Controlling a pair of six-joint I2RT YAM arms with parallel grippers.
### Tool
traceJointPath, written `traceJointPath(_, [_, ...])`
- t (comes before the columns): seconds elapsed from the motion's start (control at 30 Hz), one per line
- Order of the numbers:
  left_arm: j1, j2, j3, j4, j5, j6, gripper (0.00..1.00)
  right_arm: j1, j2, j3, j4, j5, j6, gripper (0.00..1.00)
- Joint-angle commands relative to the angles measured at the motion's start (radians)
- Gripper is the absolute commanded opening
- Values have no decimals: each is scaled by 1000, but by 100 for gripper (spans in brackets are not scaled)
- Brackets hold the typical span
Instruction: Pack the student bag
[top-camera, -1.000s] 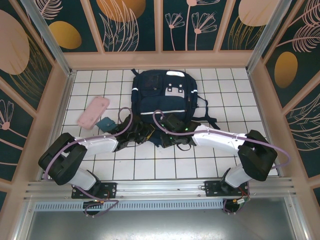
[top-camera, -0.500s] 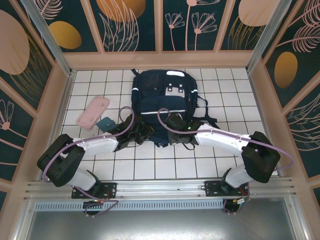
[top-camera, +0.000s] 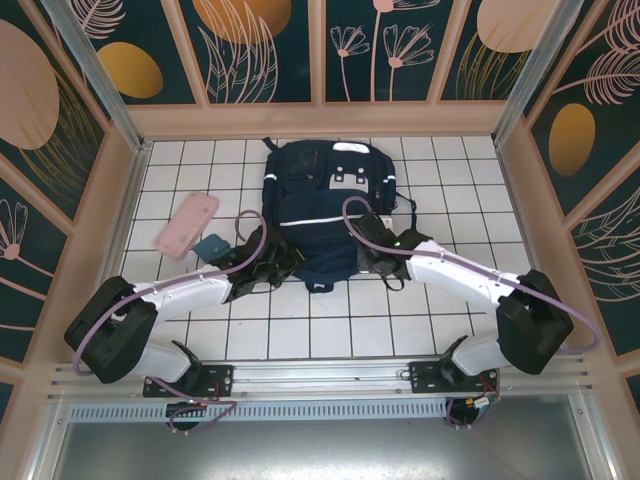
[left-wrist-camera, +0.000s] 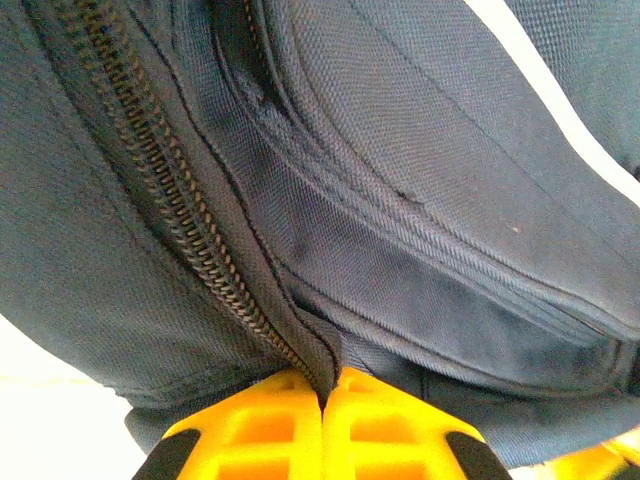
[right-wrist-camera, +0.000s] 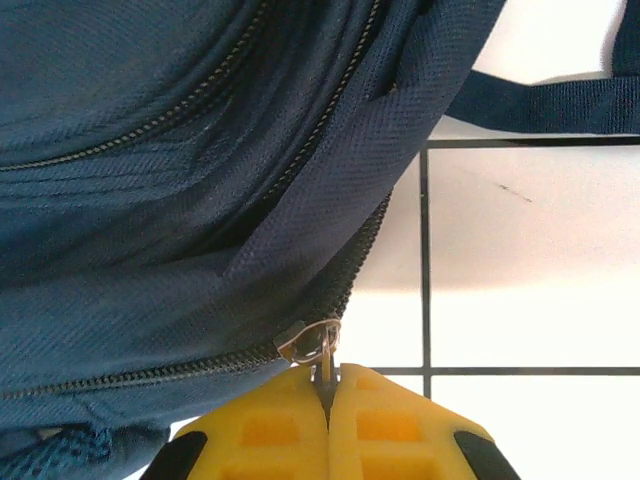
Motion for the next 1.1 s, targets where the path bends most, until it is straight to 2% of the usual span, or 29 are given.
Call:
traceJointPath(0.0, [43,-6,37,-120,-131,74,0,71,-62,8,-37,-18,-52,0])
traceJointPath(0.17, [119,-55,23,-175,-162,116,0,126,-35,18,10,-99,-96,0])
traceJointPath(0.2, [134,-71,18,-185,-156,124,5,130,-29,22,29,-127,-102,0])
traceJointPath(0.23, [141,-89,17,-203,-156,131,22,136,-24,26,50,-154,-106,0])
traceJointPath(0.3, [143,-129,15,-246,-168,138,40,145,-15,34,103,-206,-107,0])
traceJointPath(0.37, [144,-169,4,-274,-154,130,51,150,0,38,159,-255,-103,0])
traceJointPath(0.43, [143,-208,-16,-295,-116,116,57,155,23,46,202,-268,-92,0])
traceJointPath(0.63, [142,-291,-96,-217,64,25,61,170,81,75,255,-303,-87,0])
traceJointPath(0.77, [142,-300,-161,-37,181,-83,61,177,97,78,269,-315,-91,0])
traceJointPath(0.93, [142,-244,-159,54,192,-120,61,184,97,71,268,-317,-90,0])
traceJointPath(1.07, [143,-190,-152,103,180,-138,57,187,87,62,265,-319,-92,0])
